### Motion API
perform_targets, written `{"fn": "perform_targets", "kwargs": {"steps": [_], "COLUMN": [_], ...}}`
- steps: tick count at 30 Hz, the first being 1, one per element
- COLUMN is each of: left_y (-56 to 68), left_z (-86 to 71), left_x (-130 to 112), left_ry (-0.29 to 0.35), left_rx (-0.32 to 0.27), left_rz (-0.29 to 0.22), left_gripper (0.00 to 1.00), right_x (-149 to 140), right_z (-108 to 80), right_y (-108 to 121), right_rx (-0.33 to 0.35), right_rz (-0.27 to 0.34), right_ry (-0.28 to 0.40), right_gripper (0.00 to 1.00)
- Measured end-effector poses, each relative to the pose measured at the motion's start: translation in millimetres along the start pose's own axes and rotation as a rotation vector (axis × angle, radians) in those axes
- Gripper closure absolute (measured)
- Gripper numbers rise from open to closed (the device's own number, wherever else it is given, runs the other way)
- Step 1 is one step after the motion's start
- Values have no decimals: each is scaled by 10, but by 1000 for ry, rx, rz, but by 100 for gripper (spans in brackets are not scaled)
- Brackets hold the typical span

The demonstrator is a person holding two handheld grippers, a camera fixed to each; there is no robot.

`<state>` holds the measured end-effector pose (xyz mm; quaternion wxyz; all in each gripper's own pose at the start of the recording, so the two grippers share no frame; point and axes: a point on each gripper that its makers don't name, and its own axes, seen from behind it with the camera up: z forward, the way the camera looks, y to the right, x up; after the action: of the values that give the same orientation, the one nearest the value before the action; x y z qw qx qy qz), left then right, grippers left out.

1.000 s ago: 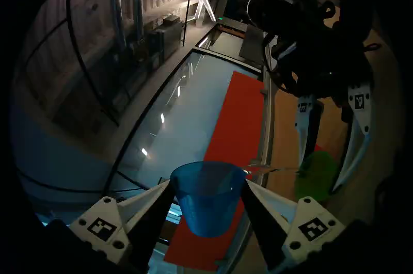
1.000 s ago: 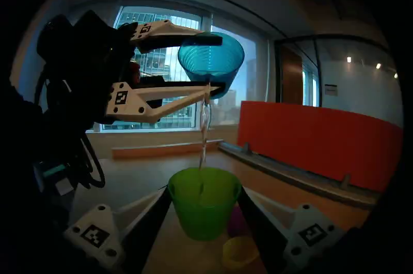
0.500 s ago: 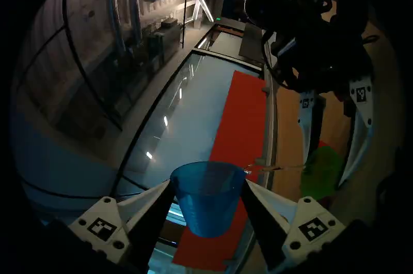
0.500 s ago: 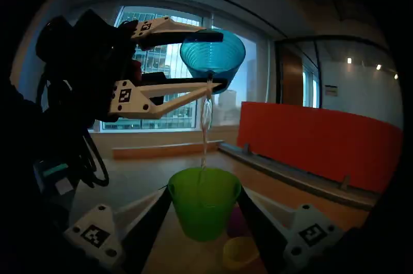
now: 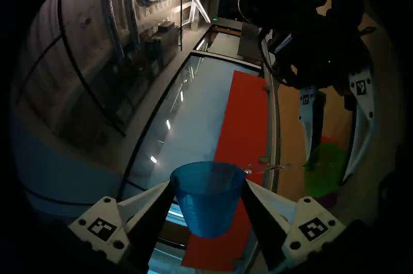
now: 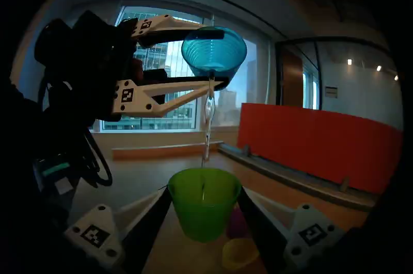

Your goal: Pour water

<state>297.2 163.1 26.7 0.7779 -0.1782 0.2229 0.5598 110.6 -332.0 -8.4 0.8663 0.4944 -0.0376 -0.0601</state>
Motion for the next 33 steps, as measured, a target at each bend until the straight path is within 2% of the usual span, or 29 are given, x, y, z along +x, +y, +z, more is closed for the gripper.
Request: {"fn": "perform_targets", "kwargs": {"steps": [17,33], "left_y": [-49,-53], "left_z": [-31,-47], "left_x": [57,129], "left_ry": [10,19], "left_rx": [11,25], "left_rz": [64,155], "left_gripper": [14,14], "right_x": [4,12], "right_z": [-2,20], "right_y": [18,5], "right_rx": [-4,-2], "right_rz": [-1,-7], "right_ry": [4,5], "right_gripper": [9,9]}}
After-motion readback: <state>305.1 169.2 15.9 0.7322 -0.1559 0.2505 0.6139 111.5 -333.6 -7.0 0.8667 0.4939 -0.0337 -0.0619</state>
